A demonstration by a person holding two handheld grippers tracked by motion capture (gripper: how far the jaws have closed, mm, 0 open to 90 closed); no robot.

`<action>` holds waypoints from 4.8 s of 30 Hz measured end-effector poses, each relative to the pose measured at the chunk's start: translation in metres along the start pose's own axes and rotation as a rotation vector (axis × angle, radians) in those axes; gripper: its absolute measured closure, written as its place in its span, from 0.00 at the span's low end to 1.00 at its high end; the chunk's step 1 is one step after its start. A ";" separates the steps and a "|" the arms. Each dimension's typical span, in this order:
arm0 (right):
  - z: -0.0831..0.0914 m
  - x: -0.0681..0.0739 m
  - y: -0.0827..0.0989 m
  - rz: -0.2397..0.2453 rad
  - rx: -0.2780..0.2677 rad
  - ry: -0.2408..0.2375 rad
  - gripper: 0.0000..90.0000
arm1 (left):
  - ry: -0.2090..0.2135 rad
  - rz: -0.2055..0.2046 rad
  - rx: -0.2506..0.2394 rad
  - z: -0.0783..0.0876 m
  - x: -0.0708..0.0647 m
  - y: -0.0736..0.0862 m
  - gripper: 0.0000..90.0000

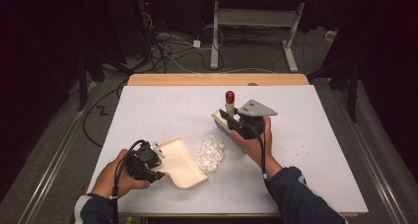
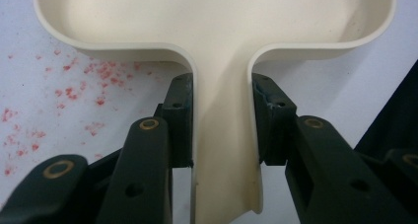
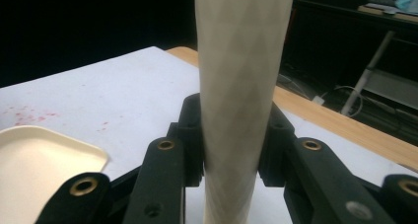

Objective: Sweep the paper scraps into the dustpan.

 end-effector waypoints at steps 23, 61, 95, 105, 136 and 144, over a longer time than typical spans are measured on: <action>-0.020 0.082 -0.005 -0.031 -0.023 -0.180 0.78 | 0.017 0.008 0.018 -0.020 -0.016 -0.013 0.70; 0.020 0.019 -0.015 -0.020 -0.044 -0.004 0.78 | -0.002 0.060 0.023 -0.030 -0.010 -0.020 0.70; 0.012 0.079 -0.019 0.042 -0.031 -0.237 0.78 | -0.012 0.044 0.044 -0.038 0.004 -0.031 0.70; 0.036 0.052 -0.025 0.011 -0.037 -0.197 0.78 | -0.017 0.030 0.058 -0.039 0.004 -0.028 0.70; 0.007 0.029 0.000 0.074 0.059 -0.035 0.78 | -0.024 -0.041 0.104 -0.026 0.000 -0.021 0.70; 0.003 0.060 0.000 0.062 0.066 -0.143 0.78 | -0.022 -0.018 0.103 -0.034 -0.003 -0.032 0.70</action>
Point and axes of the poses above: each handheld gripper's, and its own axes: z roughly backward along the jaws, y roughly out of its underside, x roughly to its left, the point moved 4 cm from there along -z, roughly forward along the jaws, and after that the axes turned 15 degrees about -y, right-handed, at the moved point
